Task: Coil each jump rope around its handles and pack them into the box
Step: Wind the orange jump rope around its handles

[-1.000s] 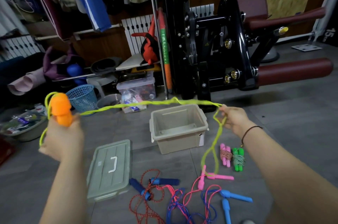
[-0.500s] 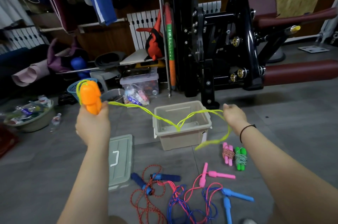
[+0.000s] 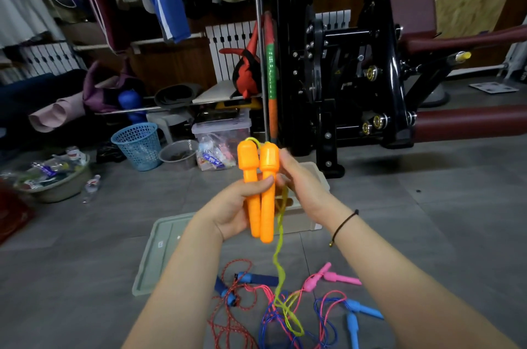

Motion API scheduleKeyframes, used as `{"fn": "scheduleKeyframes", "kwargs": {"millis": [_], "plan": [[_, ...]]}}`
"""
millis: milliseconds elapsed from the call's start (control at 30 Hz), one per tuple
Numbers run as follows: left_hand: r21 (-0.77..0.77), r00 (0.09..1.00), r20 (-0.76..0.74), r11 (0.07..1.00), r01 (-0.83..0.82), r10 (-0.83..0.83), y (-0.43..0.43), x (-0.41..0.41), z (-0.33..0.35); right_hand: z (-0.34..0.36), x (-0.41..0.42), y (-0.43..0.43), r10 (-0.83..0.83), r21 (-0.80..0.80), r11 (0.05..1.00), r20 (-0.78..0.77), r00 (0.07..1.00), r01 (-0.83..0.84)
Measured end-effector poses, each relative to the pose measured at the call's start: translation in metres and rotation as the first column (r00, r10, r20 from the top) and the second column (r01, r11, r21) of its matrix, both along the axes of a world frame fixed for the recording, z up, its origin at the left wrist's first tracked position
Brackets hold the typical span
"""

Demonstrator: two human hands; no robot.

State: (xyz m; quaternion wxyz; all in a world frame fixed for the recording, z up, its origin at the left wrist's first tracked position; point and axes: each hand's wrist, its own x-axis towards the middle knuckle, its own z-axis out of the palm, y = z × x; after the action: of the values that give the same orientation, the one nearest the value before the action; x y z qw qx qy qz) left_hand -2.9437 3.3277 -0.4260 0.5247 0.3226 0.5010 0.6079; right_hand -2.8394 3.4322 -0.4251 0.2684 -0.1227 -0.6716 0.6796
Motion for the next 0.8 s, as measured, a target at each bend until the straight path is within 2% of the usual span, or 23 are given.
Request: {"fn": "scheduleKeyframes", "kwargs": {"millis": [67, 133, 233, 333, 400, 467, 533, 567, 600, 667, 733, 800], "plan": [[-0.008, 0.999, 0.012, 0.999, 0.033, -0.033, -0.003, -0.003, -0.002, -0.006, 0.002, 0.006, 0.083, -0.055, 0.995, 0.009, 0.996, -0.083], [-0.029, 0.997, 0.031, 0.997, 0.075, -0.074, -0.007, -0.006, -0.002, -0.011, 0.002, 0.010, 0.124, -0.062, 0.991, 0.092, 0.988, -0.118], [-0.061, 0.985, 0.036, 0.984, 0.169, -0.167, -0.013, -0.009, -0.001, -0.017, 0.005, 0.015, 0.124, 0.095, 0.982, 0.313, 0.942, -0.161], [-0.040, 0.987, 0.040, 0.987, 0.154, -0.153, -0.016, -0.016, -0.001, -0.024, 0.011, 0.025, 0.140, 0.225, 0.942, 0.415, 0.899, -0.250], [-0.036, 0.996, 0.049, 0.996, 0.083, -0.081, -0.018, -0.026, 0.000, -0.023, 0.018, 0.035, 0.040, 0.409, 0.873, 0.482, 0.875, -0.265], [-0.064, 0.998, 0.050, 0.997, 0.037, -0.034, -0.022, -0.036, 0.002, -0.026, 0.027, 0.050, -0.154, 0.602, 0.762, 0.525, 0.837, -0.238], [-0.095, 0.998, 0.057, 0.995, 0.021, -0.016, -0.031, -0.046, 0.003, -0.031, 0.036, 0.071, -0.358, 0.717, 0.683, 0.497, 0.791, -0.142], [-0.131, 1.000, 0.024, 0.991, 0.021, -0.018, -0.036, -0.049, 0.004, -0.032, 0.042, 0.080, -0.436, 0.743, 0.665, 0.470, 0.767, -0.077], [-0.192, 0.996, -0.071, 0.981, 0.030, -0.044, -0.040, -0.051, 0.006, -0.032, 0.047, 0.088, -0.506, 0.765, 0.644, 0.444, 0.740, -0.019], [-0.364, 0.921, -0.360, 0.931, 0.008, -0.148, -0.046, -0.052, 0.006, -0.033, 0.057, 0.101, -0.631, 0.836, 0.549, 0.408, 0.660, 0.009], [-0.460, 0.814, -0.536, 0.886, -0.061, -0.223, -0.046, -0.050, 0.002, -0.033, 0.062, 0.104, -0.694, 0.868, 0.480, 0.463, 0.551, -0.126], [-0.455, 0.788, -0.582, 0.884, -0.112, -0.200, -0.042, -0.049, -0.002, -0.035, 0.060, 0.098, -0.681, 0.838, 0.503, 0.535, 0.499, -0.211]]}}
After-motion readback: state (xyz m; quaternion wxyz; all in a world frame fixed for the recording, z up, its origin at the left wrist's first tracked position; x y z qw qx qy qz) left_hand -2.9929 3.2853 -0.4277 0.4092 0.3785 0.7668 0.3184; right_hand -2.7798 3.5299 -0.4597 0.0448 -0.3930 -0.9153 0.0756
